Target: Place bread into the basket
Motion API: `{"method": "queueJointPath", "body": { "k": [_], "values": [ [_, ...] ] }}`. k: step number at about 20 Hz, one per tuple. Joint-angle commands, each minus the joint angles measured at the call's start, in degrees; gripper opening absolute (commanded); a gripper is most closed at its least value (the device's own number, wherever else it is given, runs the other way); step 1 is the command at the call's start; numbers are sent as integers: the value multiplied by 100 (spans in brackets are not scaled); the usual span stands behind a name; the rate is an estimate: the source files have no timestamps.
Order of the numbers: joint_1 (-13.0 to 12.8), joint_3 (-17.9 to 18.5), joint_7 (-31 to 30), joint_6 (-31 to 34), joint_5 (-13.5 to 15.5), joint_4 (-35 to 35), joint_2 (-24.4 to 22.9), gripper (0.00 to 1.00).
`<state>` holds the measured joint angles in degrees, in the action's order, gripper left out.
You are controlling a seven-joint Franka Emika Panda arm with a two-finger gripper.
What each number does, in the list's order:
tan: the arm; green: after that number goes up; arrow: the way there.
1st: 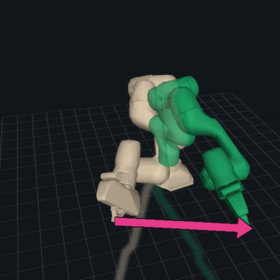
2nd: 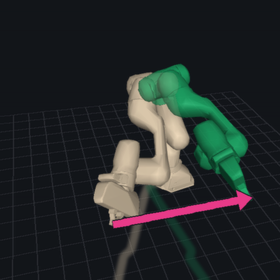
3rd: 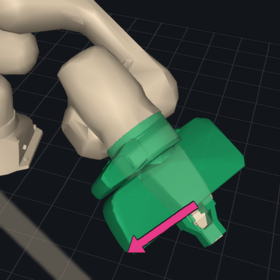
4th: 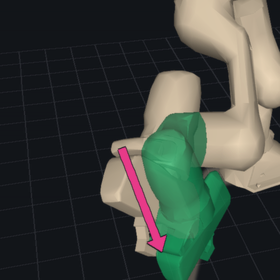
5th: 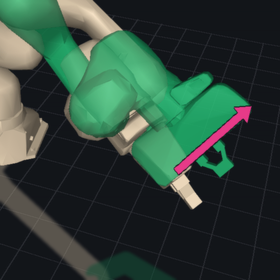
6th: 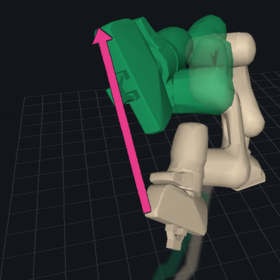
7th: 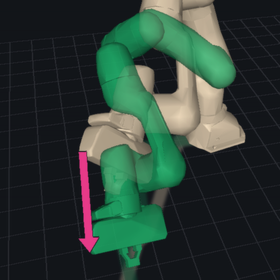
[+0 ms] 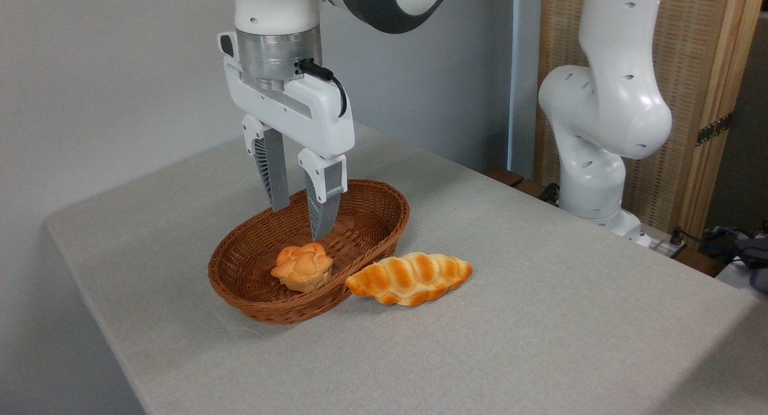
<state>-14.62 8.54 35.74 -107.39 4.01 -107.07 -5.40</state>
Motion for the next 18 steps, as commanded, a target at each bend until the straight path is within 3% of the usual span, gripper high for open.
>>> {"method": "queueJointPath", "body": {
  "k": [1,11,18],
  "values": [
    [-58,34,-23,383,-75,81,-22,100],
    [-58,34,21,403,-84,37,-119,100],
    [-58,130,625,394,-93,-235,-330,100]
  ]
}}
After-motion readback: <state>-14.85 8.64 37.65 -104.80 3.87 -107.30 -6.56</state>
